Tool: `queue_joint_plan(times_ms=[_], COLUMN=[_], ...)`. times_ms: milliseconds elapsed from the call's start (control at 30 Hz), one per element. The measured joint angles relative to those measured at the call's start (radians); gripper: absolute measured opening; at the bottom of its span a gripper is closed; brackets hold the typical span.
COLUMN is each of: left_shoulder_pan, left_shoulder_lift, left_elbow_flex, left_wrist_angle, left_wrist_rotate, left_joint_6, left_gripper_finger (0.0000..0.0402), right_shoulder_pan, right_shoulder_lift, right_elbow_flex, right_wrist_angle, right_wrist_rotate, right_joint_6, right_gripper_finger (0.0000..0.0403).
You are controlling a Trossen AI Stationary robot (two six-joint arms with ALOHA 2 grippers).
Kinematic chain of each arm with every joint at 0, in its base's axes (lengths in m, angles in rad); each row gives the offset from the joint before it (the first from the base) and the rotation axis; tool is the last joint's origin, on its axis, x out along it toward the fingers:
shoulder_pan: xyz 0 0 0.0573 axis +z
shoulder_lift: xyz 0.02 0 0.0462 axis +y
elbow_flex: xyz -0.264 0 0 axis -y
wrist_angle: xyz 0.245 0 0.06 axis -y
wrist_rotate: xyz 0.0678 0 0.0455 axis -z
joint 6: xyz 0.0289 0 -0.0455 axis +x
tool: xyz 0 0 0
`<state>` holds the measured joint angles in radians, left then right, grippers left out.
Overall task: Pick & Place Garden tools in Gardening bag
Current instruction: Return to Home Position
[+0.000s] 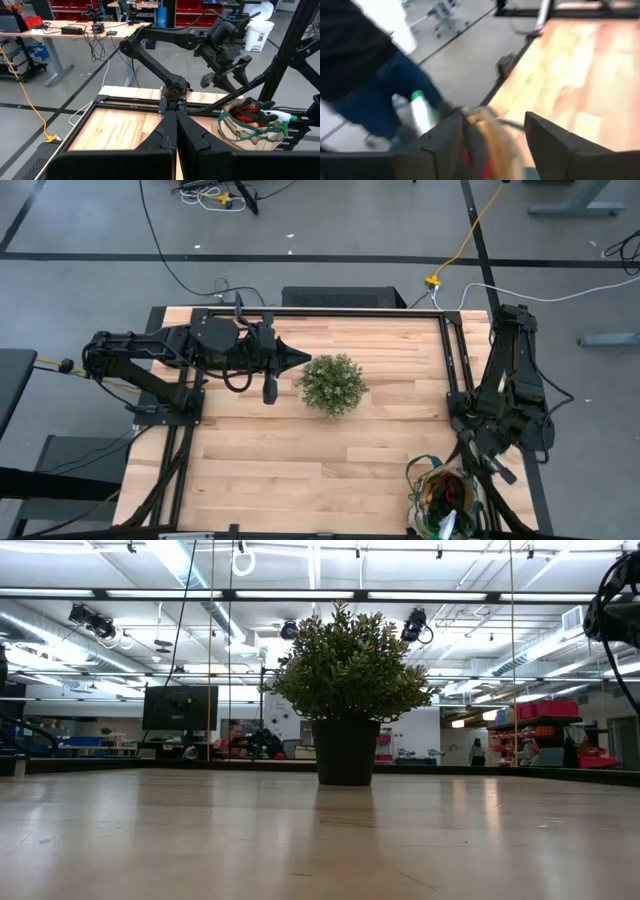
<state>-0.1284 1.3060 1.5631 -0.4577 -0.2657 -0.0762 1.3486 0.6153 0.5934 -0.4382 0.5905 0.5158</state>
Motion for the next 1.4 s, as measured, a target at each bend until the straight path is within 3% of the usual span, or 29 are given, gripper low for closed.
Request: queue_joint_plan(times_ms=[200, 467, 533, 867, 1067, 1400], left_shoulder_pan=[0.000, 0.000, 0.000, 0.000, 0.000, 0.000], left_shoulder_lift=[0.000, 0.000, 0.000, 0.000, -0.001, -0.001], left_elbow_flex=[0.000, 0.000, 0.000, 0.000, 0.000, 0.000], left_wrist_angle=[0.000, 0.001, 0.001, 0.002, 0.002, 0.002], left_wrist_rotate=[0.000, 0.019, 0.033, 0.034, 0.034, 0.034], left_joint_6=[-0.060, -0.096, -0.097, -0.097, -0.096, -0.094], left_gripper_finger=[0.0002, 0.0002, 0.0002, 0.0002, 0.0002, 0.0002], right_shoulder_pan=[-0.047, -0.161, -0.195, -0.363, -0.454, -0.641], right_shoulder_lift=[-0.099, -0.197, -0.214, -0.267, -0.282, -0.281], right_elbow_flex=[0.000, 0.000, 0.000, 0.001, 0.000, -0.157], right_wrist_angle=[-0.014, -0.013, -0.013, -0.028, -0.007, 0.316], right_wrist_rotate=[0.082, 0.082, 0.081, 0.064, -0.058, -0.269], right_joint_6=[-0.076, -0.211, -0.238, -0.369, -0.424, -0.508], right_gripper_finger=[0.0153, 0.0024, 0.0007, 0.0002, 0.0001, 0.0000])
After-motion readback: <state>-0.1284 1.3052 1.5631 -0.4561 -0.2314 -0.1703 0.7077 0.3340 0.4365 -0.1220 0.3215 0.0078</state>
